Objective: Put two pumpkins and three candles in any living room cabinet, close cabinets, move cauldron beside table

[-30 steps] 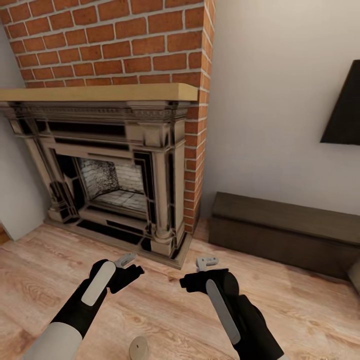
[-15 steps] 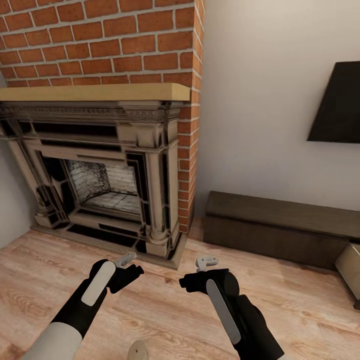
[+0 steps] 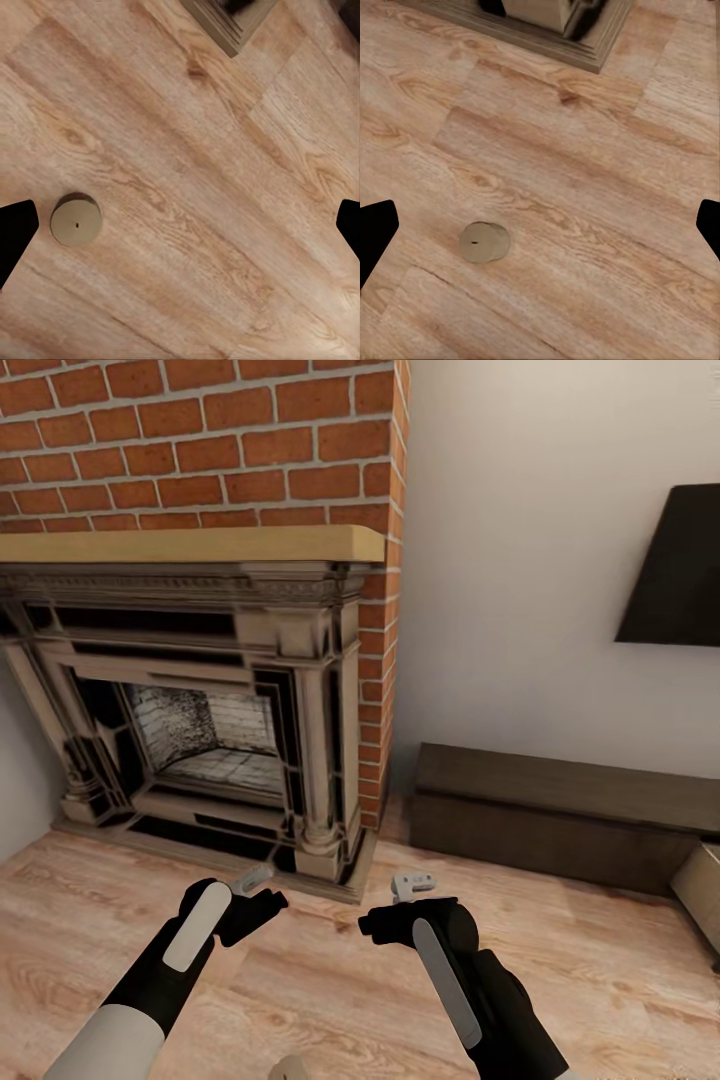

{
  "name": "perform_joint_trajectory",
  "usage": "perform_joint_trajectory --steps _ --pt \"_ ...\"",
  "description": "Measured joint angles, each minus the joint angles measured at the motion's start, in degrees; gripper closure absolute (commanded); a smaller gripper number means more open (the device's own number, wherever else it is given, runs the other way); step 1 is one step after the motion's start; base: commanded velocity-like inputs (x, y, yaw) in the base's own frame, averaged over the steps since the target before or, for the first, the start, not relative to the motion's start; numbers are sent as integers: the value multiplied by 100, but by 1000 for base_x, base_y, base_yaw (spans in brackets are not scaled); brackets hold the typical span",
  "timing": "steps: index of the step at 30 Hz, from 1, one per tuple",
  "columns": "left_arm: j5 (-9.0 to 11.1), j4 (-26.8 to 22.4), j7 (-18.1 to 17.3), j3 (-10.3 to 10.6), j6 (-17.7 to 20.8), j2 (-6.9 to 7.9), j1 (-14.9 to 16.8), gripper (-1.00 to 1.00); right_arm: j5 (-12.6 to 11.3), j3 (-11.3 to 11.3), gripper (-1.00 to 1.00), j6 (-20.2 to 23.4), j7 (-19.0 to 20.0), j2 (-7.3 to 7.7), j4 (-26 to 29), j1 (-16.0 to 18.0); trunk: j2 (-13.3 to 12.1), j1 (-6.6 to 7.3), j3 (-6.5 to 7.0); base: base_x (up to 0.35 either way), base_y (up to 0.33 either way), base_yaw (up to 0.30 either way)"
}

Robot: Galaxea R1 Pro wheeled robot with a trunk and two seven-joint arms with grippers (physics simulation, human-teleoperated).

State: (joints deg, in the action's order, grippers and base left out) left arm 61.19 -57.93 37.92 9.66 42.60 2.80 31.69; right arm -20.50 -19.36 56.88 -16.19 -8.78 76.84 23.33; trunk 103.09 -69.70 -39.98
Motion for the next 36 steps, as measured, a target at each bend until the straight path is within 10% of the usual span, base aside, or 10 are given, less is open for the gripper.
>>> perform_joint_trajectory --steps 36 --pt "-41 -10 30 0 0 -8 -2 -100 4 5 -100 1 -17 -1 -15 1 0 -1 2 5 74 -34"
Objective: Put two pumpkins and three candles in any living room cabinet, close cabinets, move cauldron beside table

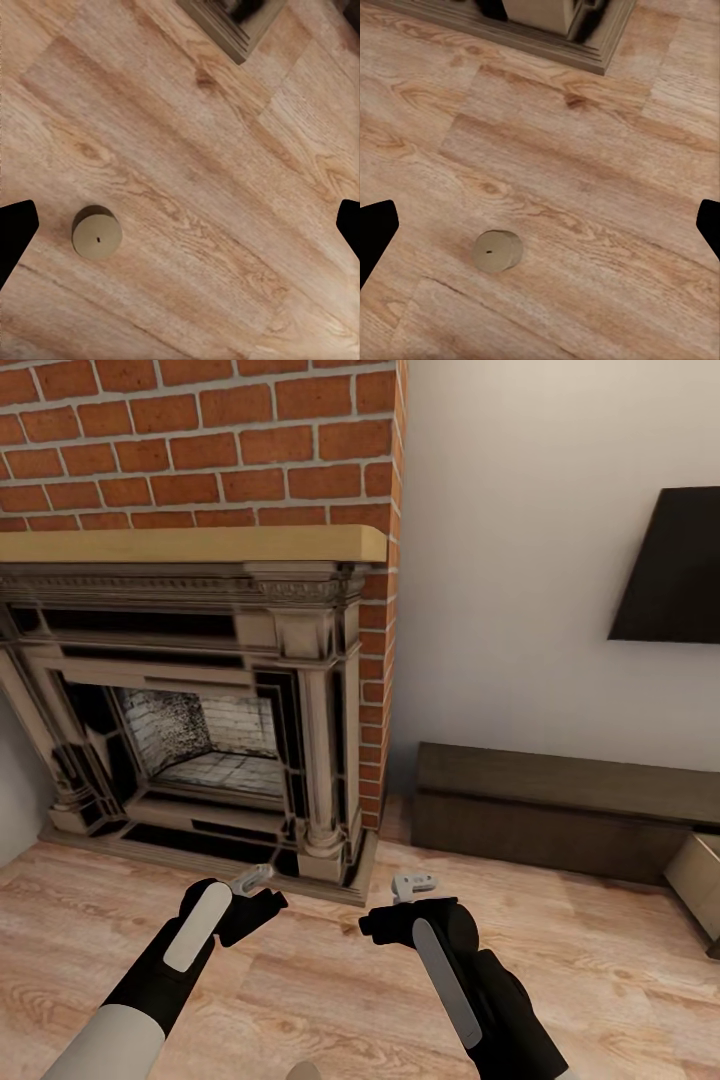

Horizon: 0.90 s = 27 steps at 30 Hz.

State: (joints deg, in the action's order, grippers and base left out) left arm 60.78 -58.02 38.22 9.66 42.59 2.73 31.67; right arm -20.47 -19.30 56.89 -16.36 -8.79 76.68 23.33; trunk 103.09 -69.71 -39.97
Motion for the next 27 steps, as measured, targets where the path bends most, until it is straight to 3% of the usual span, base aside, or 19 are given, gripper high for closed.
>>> perform_joint_trajectory --steps 4,16,22,26,27 --pt "-3 0 9 0 -1 -6 1 -100 4 1 -100 0 0 0 0 0 0 0 0 0 0 0" --pt "-30 52 36 0 -11 -46 1 -100 7 1 -100 0 -7 0 8 0 480 -263 -215 0 0 0" --pt "-16 98 66 -19 -16 6 0 -100 12 2 -100 5 -17 1 9 0 721 -395 -323 0 0 0" --pt "-40 478 59 -22 -69 16 -1 -100 9 -5 -100 10 -23 0 14 0 762 -418 -341 0 0 0" --pt "-70 763 36 -15 -117 7 -5 -100 7 -5 -100 14 -25 0 16 0 762 -418 -342 0 0 0"
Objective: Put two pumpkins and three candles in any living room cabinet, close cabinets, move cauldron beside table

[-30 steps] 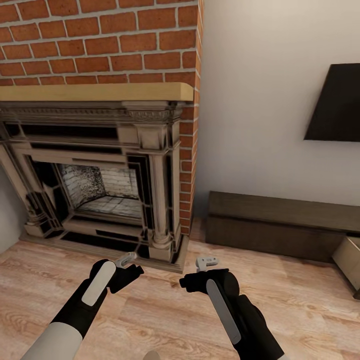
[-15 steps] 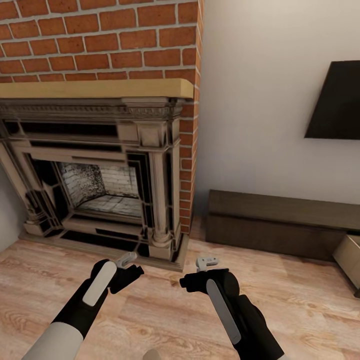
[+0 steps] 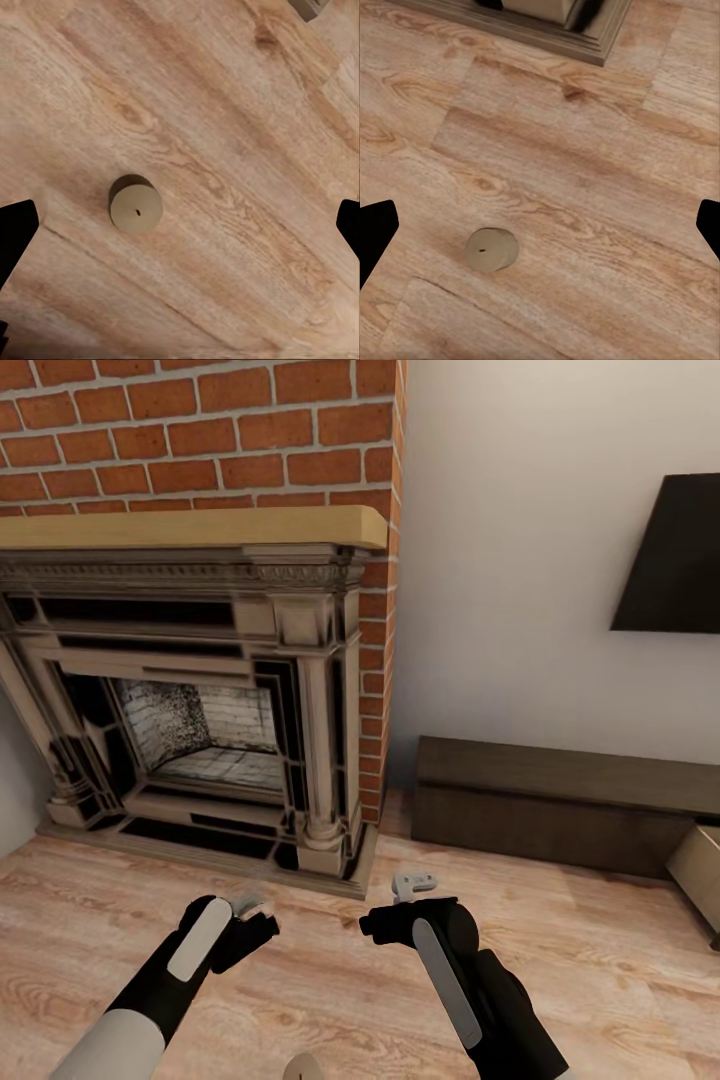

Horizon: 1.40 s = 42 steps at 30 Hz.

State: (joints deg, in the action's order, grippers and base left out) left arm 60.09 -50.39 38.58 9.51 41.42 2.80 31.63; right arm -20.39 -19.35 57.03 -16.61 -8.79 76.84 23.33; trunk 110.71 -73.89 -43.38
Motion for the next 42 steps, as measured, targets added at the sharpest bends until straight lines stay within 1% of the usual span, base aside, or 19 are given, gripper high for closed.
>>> perform_joint_trajectory --steps 2,5,7,8,10,13,16,21,27,30,33,35,38,42 --pt "-78 385 -37 3 -200 -13 3 -100 -1 -1 -100 2 -1 0 1 0 0 0 0 0 0 0" --pt "-198 670 -63 9 -707 -18 4 -100 -2 -2 -100 2 -2 0 -2 0 0 0 0 0 0 0" --pt "-255 788 -82 16 -870 -27 4 -100 -1 -2 -100 3 -2 -1 -2 0 79 -43 -35 0 0 0" --pt "-306 908 -126 45 -969 -48 1 -100 -1 -2 -100 3 -2 -1 2 0 119 -65 -53 0 0 0" --pt "-338 1043 -231 112 -1074 -62 2 -100 -1 -2 -100 4 -2 0 8 0 199 -109 -89 0 0 0" --pt "-364 1338 -576 364 -1405 -70 1 -100 3 -11 -100 2 2 -4 95 0 320 -175 -143 0 0 0" --pt "-374 1607 -888 620 -1667 -71 3 -100 4 -39 -100 3 13 -5 404 0 440 -241 -197 0 0 0" --pt "-382 1757 -1005 717 -1766 -79 6 -100 1 -191 -100 17 23 0 651 0 641 -351 -286 0 0 0" --pt "-384 1798 -1026 776 -1798 -85 3 -100 -5 -224 -100 42 24 0 692 0 881 -482 -394 0 0 0" --pt "-365 1980 -1034 924 -2045 -100 4 -100 -16 -229 -100 46 24 -6 695 0 1002 -548 -448 0 0 0" --pt "-347 2105 -1033 1202 -2266 -224 6 -100 -17 -231 -100 54 24 -8 693 0 1122 -614 -502 0 0 0" --pt "-343 2126 -1032 1311 -2311 -267 6 -100 -17 -231 -100 51 24 -8 690 0 1202 -658 -538 0 0 0" --pt "-360 2143 -1031 1377 -2332 -303 6 -100 -18 -226 -100 50 24 -2 688 0 1323 -724 -592 0 0 0" --pt "-317 2110 -1023 1370 -2277 -288 8 -100 -18 -223 -100 55 24 5 689 0 1483 -812 -663 0 0 0"
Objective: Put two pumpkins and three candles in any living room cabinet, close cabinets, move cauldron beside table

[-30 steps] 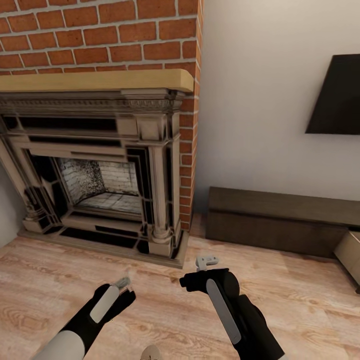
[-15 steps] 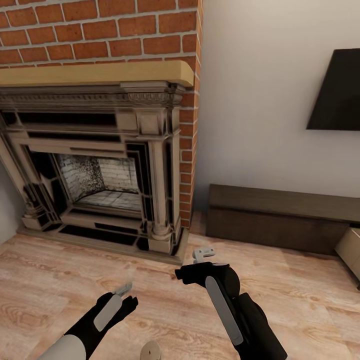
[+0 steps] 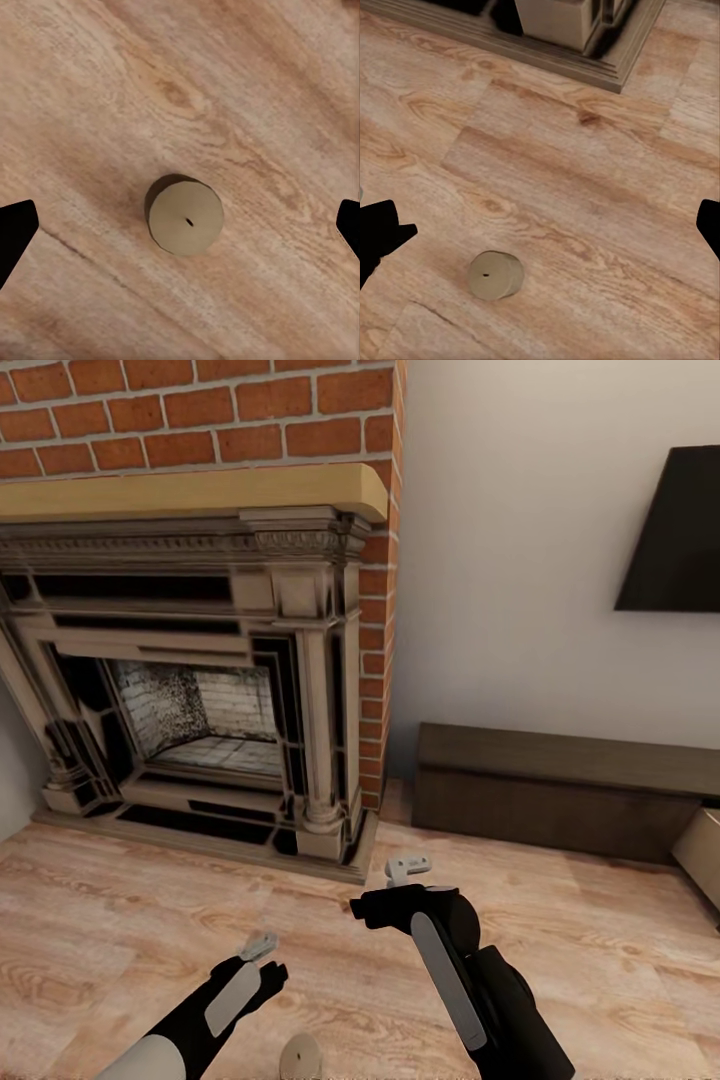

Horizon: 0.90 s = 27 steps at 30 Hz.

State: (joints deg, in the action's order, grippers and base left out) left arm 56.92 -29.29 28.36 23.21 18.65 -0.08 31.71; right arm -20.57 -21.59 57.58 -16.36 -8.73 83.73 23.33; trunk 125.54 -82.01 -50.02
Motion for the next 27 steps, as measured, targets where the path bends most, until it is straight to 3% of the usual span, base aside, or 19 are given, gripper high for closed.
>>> perform_joint_trajectory --steps 3,9,27 --pt "39 -110 28 -5 65 32 24 -100 -1 1 -100 3 0 2 8 0 120 -66 -54 0 0 0" --pt "32 -224 96 -26 643 53 194 -100 -2 1 -100 19 0 3 39 0 361 -198 -161 0 0 0" --pt "41 -242 135 -71 755 7 297 -100 -11 18 -100 56 6 3 192 0 1083 -593 -485 0 0 0"
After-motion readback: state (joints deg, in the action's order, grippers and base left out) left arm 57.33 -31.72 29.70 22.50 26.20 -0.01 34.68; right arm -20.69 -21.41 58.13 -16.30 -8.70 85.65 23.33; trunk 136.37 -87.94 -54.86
